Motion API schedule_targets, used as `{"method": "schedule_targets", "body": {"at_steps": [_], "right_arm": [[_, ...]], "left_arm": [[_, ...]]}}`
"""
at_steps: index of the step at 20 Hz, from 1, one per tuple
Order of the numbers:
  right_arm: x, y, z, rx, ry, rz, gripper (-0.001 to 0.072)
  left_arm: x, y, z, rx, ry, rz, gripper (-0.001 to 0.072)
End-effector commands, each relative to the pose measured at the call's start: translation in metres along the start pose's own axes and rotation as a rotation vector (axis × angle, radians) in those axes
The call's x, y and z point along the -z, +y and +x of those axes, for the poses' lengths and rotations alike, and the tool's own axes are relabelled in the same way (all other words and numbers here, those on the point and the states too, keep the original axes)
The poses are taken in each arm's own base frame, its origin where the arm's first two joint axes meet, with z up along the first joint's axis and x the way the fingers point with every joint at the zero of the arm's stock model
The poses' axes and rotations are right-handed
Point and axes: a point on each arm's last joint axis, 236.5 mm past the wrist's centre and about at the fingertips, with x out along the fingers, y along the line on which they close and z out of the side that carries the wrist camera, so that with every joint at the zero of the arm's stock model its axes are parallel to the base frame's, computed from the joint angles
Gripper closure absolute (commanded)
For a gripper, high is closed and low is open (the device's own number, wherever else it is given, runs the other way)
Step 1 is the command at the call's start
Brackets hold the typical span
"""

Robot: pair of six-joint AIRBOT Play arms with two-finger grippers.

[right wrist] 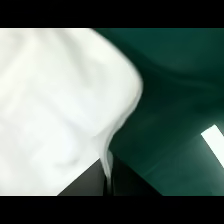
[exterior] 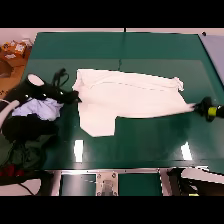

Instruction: Fold the shirts.

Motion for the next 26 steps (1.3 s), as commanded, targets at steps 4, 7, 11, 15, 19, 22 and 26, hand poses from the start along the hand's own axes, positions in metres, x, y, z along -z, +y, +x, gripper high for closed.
{"method": "schedule_targets", "body": {"at_steps": [4, 7, 11, 15, 19, 22, 26], "right_arm": [[-0.03, 0.252, -0.19, -0.355, -0.388, -0.527, 0.0698], [0.013, 0.345, -0.292, -0.435, -0.664, -0.718, 0.0698], [0.076, 0.4, -0.395, -0.49, -1.023, -0.8, 0.0698], [0.095, 0.404, -0.421, -0.463, -1.139, -0.825, 0.0697], [0.049, 0.37, -0.383, -0.418, -1.038, -0.722, 0.0697], [0.0, 0.328, -0.307, -0.398, -0.86, -0.629, 0.0698], [-0.053, 0.258, -0.147, -0.302, -0.57, -0.512, 0.0697]], "left_arm": [[-0.077, -0.185, -0.246, 0.035, -0.573, 0.422, 0.0684], [-0.048, -0.279, -0.38, 0.058, -0.89, 0.637, 0.0684], [0.021, -0.348, -0.481, 0.083, -1.137, 0.809, 0.0683], [0.043, -0.359, -0.502, 0.077, -1.182, 0.829, 0.0682], [-0.006, -0.308, -0.464, -0.024, -1.08, 0.67, 0.0681], [-0.061, -0.25, -0.376, -0.037, -0.867, 0.534, 0.0682], [-0.122, -0.145, -0.224, -0.042, -0.599, 0.306, 0.0682]]}}
